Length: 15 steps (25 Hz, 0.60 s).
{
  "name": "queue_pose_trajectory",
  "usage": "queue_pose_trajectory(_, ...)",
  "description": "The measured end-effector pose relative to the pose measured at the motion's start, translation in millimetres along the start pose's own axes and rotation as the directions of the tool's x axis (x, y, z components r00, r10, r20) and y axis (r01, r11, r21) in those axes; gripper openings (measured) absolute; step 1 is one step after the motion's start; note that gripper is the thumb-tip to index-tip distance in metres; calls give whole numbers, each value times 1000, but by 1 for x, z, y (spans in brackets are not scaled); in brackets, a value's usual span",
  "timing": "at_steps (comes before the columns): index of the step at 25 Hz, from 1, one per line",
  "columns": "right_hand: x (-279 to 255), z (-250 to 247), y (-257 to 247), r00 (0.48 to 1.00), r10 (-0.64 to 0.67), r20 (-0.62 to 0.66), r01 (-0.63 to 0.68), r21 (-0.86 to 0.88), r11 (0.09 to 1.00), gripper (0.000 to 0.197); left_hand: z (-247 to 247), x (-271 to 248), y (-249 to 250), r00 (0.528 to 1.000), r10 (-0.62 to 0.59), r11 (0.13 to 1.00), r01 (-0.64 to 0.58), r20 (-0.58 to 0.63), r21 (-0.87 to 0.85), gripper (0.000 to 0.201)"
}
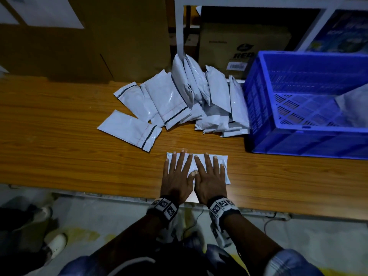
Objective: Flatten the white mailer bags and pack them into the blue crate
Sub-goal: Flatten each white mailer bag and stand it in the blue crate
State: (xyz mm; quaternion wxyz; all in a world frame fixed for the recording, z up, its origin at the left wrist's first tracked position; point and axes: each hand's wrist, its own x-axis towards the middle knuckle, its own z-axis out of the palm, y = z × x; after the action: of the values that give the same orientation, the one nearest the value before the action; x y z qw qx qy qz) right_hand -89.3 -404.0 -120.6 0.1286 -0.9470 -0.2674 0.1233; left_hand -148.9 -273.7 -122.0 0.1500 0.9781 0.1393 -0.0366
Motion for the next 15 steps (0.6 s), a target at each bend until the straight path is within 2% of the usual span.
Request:
queue_pose_trajectory(3,2,-1,0,998,5,58,-4,-19,1000,59,5,-8,2,1000,-9,1000,8,-25,-3,58)
queue_pose_trajectory(6,4,-18,5,987,-33,154,21,76,997,57,6,-6,1,998,-33,999,35,46,-38,59)
queue_pose_trajectory(7,4,-25,6,988,-46,148,32,99,995,56,6,-5,0,998,-40,999,42,53,-34,59)
queue_pose_trajectory(10,0,-28,7,997,-76,13,75,49,996,54,4,-6,1,997,-49,998,51,52,-35,60)
queue_pose_trajectory(15,-9,-2,7,998,-65,1,65,-18,998,56,7,-12,-2,1000,-10,1000,10,3,-16,60)
